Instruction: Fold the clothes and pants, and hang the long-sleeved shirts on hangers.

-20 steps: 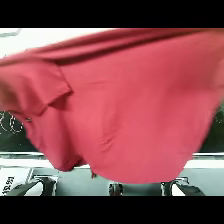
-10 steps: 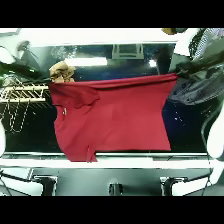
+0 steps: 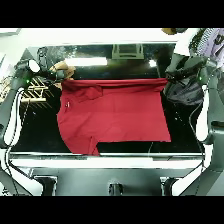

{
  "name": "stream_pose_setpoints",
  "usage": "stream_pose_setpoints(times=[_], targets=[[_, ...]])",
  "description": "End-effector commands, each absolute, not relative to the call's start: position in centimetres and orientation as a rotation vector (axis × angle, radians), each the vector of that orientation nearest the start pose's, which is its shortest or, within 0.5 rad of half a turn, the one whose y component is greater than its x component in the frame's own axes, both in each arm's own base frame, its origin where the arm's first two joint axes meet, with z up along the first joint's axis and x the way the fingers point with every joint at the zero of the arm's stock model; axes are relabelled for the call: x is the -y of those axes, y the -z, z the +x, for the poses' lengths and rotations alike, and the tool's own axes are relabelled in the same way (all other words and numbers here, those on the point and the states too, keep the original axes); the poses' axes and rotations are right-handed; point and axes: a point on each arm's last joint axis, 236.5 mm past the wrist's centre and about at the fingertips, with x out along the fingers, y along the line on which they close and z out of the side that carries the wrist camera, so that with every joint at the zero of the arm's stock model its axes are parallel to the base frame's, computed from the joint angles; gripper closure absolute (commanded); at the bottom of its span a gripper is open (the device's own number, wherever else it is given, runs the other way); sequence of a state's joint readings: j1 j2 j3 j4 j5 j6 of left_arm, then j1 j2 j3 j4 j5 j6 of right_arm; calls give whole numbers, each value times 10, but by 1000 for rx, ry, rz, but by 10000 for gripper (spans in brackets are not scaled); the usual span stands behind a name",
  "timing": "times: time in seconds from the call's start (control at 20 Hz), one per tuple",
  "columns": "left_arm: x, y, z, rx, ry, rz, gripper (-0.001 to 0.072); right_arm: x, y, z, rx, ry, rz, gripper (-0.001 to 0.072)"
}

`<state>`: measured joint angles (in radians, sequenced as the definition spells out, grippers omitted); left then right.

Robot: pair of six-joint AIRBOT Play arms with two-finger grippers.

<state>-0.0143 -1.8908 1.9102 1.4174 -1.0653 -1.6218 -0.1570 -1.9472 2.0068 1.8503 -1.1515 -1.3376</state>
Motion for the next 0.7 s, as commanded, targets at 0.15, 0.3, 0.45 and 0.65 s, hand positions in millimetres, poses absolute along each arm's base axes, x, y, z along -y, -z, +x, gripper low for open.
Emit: stream_pose_setpoints(times=[0.15,0.3,0.45,0.65], targets=[[41,18,526,-1316,81,-161,694,31,17,538,-1301,122,489,683],[43,28,505,-1416,87,-157,693,28,35,515,-1428,127,486,683],[42,47,477,-1566,99,-142,694,26,53,500,-1519,142,498,683],[43,58,455,-1674,111,-131,693,24,65,489,-1585,148,500,683]])
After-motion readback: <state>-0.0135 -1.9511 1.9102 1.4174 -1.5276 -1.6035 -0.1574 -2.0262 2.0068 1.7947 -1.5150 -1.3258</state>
